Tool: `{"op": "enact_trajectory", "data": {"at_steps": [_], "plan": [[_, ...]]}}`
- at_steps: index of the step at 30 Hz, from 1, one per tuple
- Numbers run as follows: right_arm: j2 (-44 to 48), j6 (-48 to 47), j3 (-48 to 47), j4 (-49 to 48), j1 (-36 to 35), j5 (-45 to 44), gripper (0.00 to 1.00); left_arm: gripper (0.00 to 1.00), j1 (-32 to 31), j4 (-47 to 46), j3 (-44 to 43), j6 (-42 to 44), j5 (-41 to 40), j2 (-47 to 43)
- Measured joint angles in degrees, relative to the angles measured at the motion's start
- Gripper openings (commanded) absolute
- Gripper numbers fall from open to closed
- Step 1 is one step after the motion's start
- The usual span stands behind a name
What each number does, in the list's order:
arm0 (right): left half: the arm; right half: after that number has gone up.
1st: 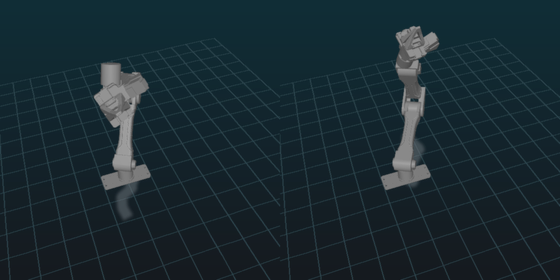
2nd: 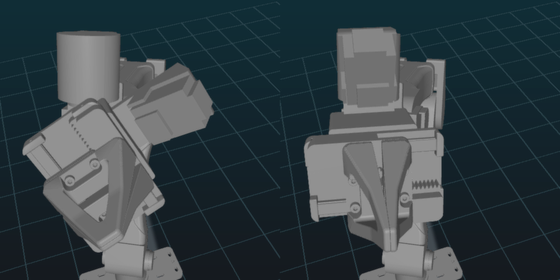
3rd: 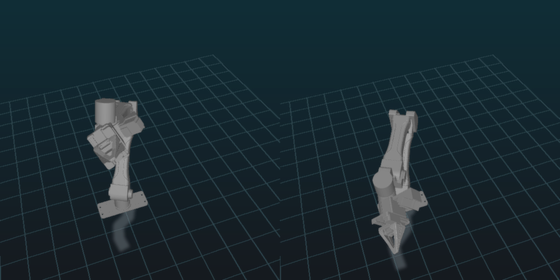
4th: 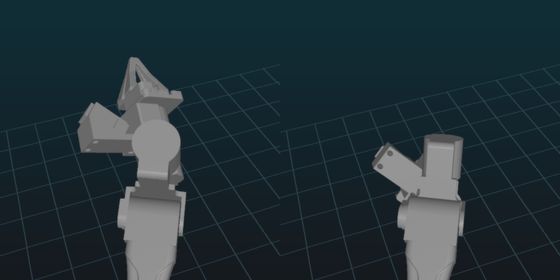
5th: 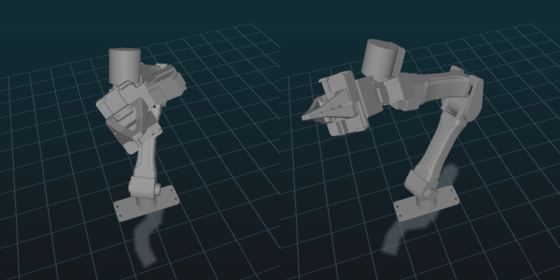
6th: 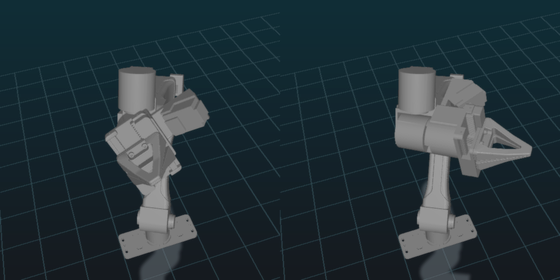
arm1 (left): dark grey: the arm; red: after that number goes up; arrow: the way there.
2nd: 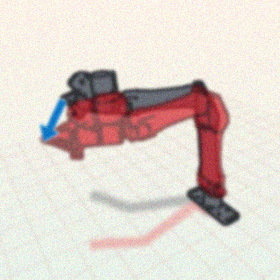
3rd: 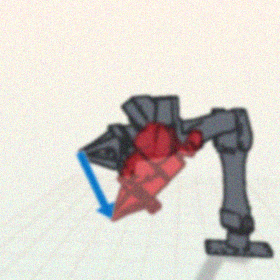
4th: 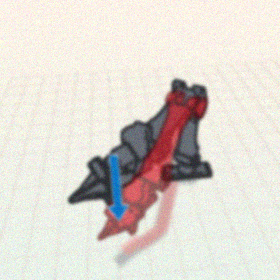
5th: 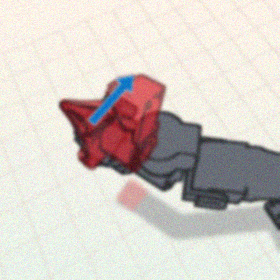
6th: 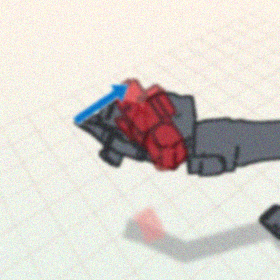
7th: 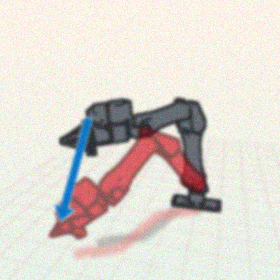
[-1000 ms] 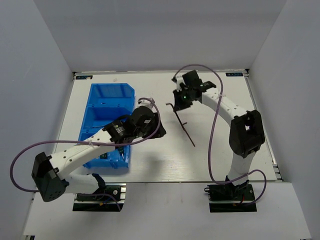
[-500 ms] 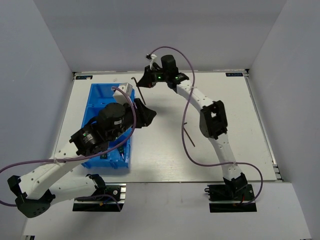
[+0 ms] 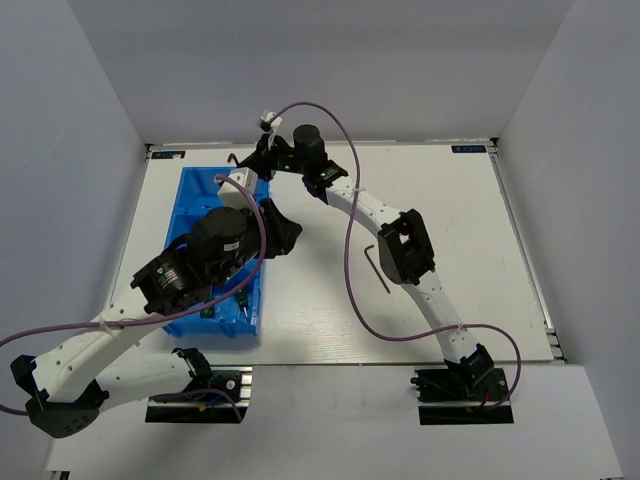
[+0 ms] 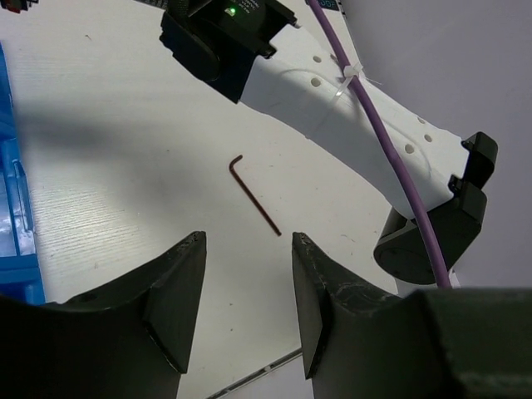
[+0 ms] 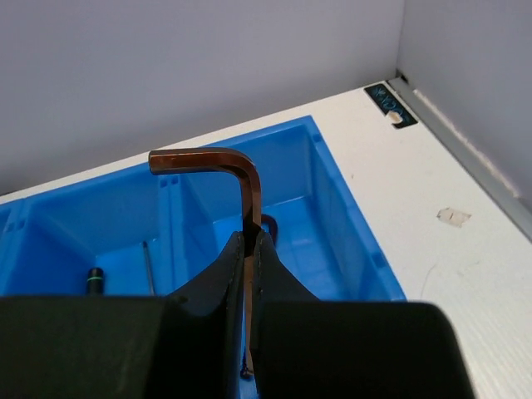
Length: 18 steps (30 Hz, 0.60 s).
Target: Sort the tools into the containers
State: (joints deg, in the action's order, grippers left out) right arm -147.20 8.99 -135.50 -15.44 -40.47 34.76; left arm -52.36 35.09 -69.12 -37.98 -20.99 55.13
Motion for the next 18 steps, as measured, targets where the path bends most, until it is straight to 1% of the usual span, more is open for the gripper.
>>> {"op": "enact_trajectory", "data": {"at_steps": [3, 4, 7, 8, 9, 10, 11, 12, 15, 16, 17, 18], "plan": [[-0.2, -1.9, 0.4, -1.6, -0.3, -1.2, 0.0, 0.57, 0.0, 0.7, 0.0, -0.2, -0.4, -0.1], [-0.3, -2.8, 0.4, -2.0, -0.5, -1.6, 0.0, 0.6, 0.0, 0.7, 0.0, -0.4, -0.5, -0.1], [-0.6, -6.9, 1.4, -3.3, -1.0, -3.1, 0.0, 0.65, 0.0, 1.0, 0.0, -0.6, -0.8, -0.1], [-1.0, -8.2, 1.5, -3.6, -1.2, -3.4, 0.09, 0.67, 0.0, 1.1, -0.1, -0.7, -0.9, 0.0], [-1.8, -9.8, 1.6, -4.0, -1.5, -3.7, 0.35, 0.69, 0.0, 1.5, -0.3, -0.8, -1.0, 0.2], [-2.0, -10.0, 1.7, -4.1, -1.7, -3.8, 0.35, 0.69, 0.0, 1.6, -0.5, -0.9, -1.0, 0.3], [-2.3, -11.1, 2.2, -4.2, -1.9, -3.7, 0.43, 0.7, 0.0, 1.9, -0.8, -1.0, -1.1, 0.7], [-2.4, -11.5, 3.2, -4.2, -2.1, -3.5, 0.45, 0.7, 0.0, 1.9, -1.0, -1.0, -1.1, 1.1], [-2.4, -12.5, 5.7, -4.1, -2.4, -2.6, 0.51, 0.7, 0.0, 2.0, -1.1, -1.0, -1.0, 2.4], [-2.3, -12.7, 6.6, -4.1, -2.5, -2.1, 0.51, 0.7, 0.0, 1.9, -1.1, -1.0, -1.0, 2.9], [-2.2, -12.7, 7.4, -4.1, -2.6, -1.8, 0.51, 0.65, 0.0, 1.9, -1.1, -1.0, -0.9, 3.5], [-1.9, -12.7, 8.7, -4.0, -2.5, -1.7, 0.48, 0.6, 0.0, 1.8, -1.1, -1.1, -0.6, 4.0]]}}
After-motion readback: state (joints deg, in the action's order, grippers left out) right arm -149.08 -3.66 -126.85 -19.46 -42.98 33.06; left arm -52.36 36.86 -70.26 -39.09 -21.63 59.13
